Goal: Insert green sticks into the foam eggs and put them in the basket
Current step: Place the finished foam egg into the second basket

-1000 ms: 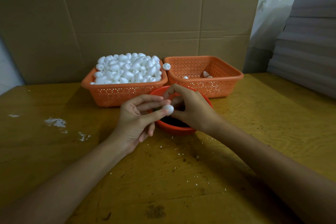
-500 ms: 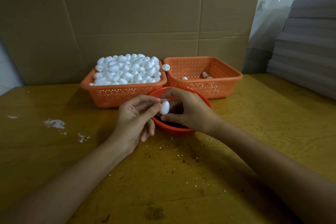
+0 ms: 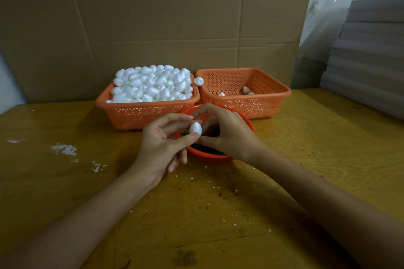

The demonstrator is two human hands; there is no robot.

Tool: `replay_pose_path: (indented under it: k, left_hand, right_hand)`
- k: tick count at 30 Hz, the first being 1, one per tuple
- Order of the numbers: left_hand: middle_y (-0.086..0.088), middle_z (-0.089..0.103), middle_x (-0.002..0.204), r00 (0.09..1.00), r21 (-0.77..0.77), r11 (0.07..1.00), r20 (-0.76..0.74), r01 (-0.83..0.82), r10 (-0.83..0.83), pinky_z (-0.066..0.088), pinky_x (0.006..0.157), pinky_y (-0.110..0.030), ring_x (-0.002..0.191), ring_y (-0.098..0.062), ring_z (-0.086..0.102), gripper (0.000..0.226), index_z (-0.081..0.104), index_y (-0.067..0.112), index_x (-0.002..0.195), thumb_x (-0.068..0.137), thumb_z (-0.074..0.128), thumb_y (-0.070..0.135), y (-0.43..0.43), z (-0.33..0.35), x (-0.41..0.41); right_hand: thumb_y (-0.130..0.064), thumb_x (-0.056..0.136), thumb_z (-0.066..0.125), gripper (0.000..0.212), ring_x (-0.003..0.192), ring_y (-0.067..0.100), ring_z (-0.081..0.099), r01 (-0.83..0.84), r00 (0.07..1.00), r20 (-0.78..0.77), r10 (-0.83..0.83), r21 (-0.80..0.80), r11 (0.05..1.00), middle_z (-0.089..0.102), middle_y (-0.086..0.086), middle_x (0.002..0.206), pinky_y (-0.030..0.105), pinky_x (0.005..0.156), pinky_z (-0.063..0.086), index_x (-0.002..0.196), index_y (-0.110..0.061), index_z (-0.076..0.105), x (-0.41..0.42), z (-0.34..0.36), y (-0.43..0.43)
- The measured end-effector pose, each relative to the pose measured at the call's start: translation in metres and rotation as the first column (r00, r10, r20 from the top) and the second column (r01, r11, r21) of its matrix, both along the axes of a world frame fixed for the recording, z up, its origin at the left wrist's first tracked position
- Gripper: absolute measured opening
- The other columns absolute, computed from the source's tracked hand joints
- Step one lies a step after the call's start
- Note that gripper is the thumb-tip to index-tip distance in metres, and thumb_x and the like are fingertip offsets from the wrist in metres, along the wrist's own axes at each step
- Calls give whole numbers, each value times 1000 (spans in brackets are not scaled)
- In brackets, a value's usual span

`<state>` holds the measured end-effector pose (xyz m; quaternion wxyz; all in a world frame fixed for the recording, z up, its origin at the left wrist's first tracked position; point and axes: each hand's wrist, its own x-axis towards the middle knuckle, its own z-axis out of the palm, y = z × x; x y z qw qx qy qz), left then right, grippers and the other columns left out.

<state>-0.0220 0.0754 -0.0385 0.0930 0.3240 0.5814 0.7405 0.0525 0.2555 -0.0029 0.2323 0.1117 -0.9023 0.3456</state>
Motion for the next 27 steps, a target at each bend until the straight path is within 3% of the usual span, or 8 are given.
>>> replay_pose_path:
  k: [11,19,27]
  left_hand:
    - [-6,77,124,997,-8,998,-43,61,-61,31,31,-14,37,-12,56,40,73,21,111,75,88,13,-2,-1,-1]
    - [-5,77,123,998,-24,999,-43,47,-48,36,31,-16,38,-15,60,38,74,24,110,76,90,16,-1,-1,-1]
    - [-6,79,115,998,24,998,39,-56,55,29,30,-14,36,-15,58,30,76,25,104,77,88,28,1,1,0]
  right_hand:
    - [-11,81,88,44,83,1,74,42,997,-61,-44,-47,998,79,-6,86,31,79,59,117,-14,64,-2,-2,1]
    - [-7,81,87,41,83,2,74,25,998,-52,-28,-51,998,78,-4,85,35,80,61,114,-14,63,-1,-2,2]
    - [-16,83,87,43,80,1,75,13,1000,-8,-13,-63,998,79,-7,82,35,82,61,118,-15,62,0,0,0]
